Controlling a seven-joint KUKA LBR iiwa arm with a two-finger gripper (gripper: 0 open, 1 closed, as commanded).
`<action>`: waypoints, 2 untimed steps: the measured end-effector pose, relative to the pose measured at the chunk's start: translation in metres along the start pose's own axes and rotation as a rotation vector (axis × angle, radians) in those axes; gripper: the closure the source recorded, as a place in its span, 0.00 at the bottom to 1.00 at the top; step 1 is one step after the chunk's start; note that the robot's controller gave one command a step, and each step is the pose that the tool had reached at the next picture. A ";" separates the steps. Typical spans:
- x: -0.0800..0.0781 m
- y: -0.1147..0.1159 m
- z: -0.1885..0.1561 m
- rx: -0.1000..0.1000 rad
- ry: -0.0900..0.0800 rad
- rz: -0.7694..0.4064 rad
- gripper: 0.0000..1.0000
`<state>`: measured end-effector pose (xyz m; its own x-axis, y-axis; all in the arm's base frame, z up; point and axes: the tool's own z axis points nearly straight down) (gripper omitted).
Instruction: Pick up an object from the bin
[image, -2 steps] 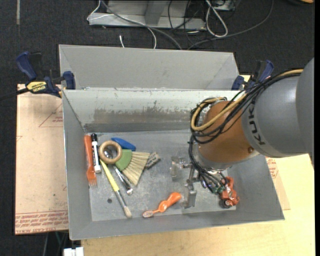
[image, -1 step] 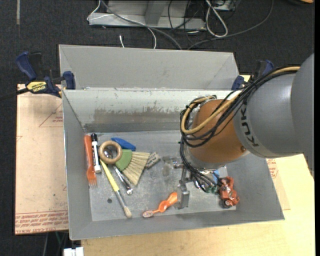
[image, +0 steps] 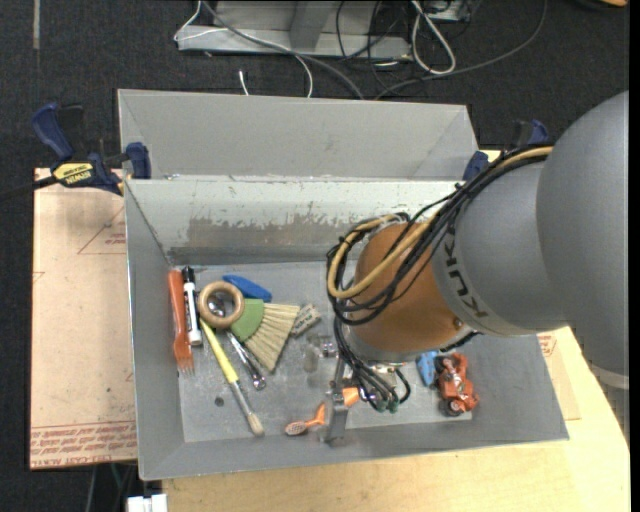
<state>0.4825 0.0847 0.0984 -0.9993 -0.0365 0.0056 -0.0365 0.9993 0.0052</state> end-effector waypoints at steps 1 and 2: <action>-0.004 -0.016 0.025 0.005 -0.030 -0.158 0.00; 0.001 -0.020 0.029 0.001 -0.004 -0.074 1.00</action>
Offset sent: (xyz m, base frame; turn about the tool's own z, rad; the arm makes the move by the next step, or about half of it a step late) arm -0.0003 -0.0209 -0.0284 -0.0733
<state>0.4826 0.0644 0.0698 -0.9938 -0.1107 0.0013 -0.1107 0.9938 0.0047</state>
